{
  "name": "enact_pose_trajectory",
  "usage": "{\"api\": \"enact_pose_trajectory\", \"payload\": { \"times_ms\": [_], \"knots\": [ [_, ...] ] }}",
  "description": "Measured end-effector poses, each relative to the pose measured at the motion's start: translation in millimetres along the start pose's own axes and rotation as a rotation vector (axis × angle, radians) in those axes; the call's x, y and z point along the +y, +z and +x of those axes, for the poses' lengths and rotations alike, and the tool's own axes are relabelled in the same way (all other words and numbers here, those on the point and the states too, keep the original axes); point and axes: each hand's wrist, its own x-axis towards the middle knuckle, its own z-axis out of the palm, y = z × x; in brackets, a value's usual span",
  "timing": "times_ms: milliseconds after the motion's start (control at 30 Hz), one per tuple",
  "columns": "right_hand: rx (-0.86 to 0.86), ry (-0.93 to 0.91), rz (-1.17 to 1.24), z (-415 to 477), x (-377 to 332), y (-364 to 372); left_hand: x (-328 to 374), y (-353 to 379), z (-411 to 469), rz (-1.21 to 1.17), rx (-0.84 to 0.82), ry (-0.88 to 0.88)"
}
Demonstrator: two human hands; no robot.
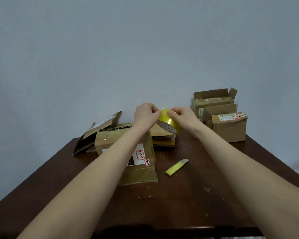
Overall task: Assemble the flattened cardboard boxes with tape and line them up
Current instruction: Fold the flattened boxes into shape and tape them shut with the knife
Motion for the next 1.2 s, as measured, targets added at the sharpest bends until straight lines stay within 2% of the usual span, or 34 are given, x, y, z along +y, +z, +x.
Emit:
{"api": "enact_pose_trajectory", "payload": {
  "times_ms": [100, 267, 367, 633, 767, 867, 933, 1200],
  "knots": [
    [0.004, -0.037, 0.149, -1.9, -10.9, -2.2, -4.3, -11.2, 11.1, -0.131, 0.060, -0.056],
    [0.013, -0.071, 0.209, 11.9, -33.7, 5.2, -12.9, -53.1, 26.8, -0.346, 0.175, -0.176],
    [0.036, -0.120, 0.347, 27.7, -55.0, 17.3, -27.6, -78.1, 28.0, -0.401, 0.213, -0.225],
    [-0.197, -0.221, 0.074, 61.1, -84.0, 60.8, -102.7, -116.8, 11.6, -0.432, 0.305, -0.391],
    [-0.344, -0.259, -0.172, 66.3, -79.1, 77.3, -137.9, -117.3, 0.7, -0.460, 0.331, -0.492],
    [-0.408, -0.250, -0.185, 64.6, -76.3, 81.1, -153.9, -106.1, -9.4, -0.489, 0.309, -0.561],
    [-0.415, -0.235, -0.196, 64.9, -76.3, 81.0, -158.9, -99.8, -16.4, -0.499, 0.301, -0.593],
    [-0.249, -0.194, -0.013, 57.3, -81.0, 90.8, -168.0, -97.2, -32.8, -0.537, 0.345, -0.642]
  ]
}}
